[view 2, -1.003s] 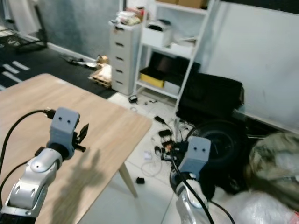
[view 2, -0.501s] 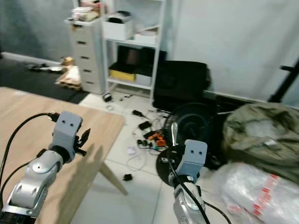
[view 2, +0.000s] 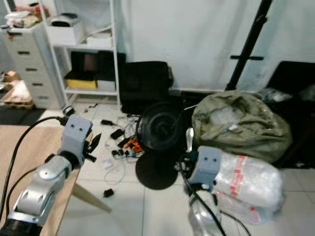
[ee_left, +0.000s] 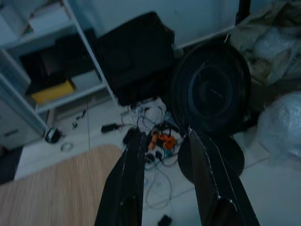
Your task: Setting the table
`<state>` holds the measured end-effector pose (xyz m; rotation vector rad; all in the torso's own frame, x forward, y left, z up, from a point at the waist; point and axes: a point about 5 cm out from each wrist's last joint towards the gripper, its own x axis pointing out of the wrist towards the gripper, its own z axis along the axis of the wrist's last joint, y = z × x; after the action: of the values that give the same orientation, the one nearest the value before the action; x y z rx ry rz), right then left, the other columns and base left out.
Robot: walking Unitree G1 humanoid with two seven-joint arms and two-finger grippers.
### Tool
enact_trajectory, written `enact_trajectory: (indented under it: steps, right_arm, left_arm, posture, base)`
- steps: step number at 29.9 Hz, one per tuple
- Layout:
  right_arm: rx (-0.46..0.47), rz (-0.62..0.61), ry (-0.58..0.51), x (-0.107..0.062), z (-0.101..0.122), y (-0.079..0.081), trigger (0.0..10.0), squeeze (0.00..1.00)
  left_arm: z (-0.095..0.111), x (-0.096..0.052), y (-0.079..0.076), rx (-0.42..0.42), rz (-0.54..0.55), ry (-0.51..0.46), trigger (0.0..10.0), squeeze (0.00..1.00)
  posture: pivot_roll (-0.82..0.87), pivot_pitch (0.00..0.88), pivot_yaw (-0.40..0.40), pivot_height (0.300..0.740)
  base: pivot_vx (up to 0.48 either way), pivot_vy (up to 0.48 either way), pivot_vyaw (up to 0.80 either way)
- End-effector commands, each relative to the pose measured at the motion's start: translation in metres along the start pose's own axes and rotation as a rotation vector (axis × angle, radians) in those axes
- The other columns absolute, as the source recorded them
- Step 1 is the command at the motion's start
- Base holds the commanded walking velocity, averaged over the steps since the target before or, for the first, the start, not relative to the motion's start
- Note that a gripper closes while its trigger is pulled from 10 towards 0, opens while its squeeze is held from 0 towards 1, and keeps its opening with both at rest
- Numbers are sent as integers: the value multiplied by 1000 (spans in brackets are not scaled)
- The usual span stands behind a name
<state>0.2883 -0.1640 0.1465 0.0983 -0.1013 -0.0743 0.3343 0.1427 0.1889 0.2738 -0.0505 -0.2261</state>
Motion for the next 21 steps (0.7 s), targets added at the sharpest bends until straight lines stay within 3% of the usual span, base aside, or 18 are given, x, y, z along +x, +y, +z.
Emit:
enact_trajectory:
  steps: [1, 5, 13, 21]
  right_arm:
    - [-43, 31, 16, -4, -4, 1, 10000, 0]
    - [-92, 68, 29, -6, -4, -4, 10000, 0]
    - [-73, 164, 117, -25, -11, -13, 10000, 0]
    - [-31, 119, 70, -14, 2, -15, 10000, 0]
  left_arm:
    - [-6, -2, -1, -5, -1, 18, 10000, 0]
    - [-10, -3, -1, 4, -13, 24, 10000, 0]
    - [-30, -16, 7, 76, -100, 59, 10000, 0]
    - [-33, -13, -2, 62, -119, 59, 10000, 0]
  posture:
    - [2, 63, 92, 740]
    - [2, 63, 92, 740]
    - [-25, 67, 91, 740]
    - [-35, 66, 89, 740]
  base:
    - [0, 0, -750]
    - [0, 0, -752]
    - [0, 0, -759]
    - [0, 0, -763]
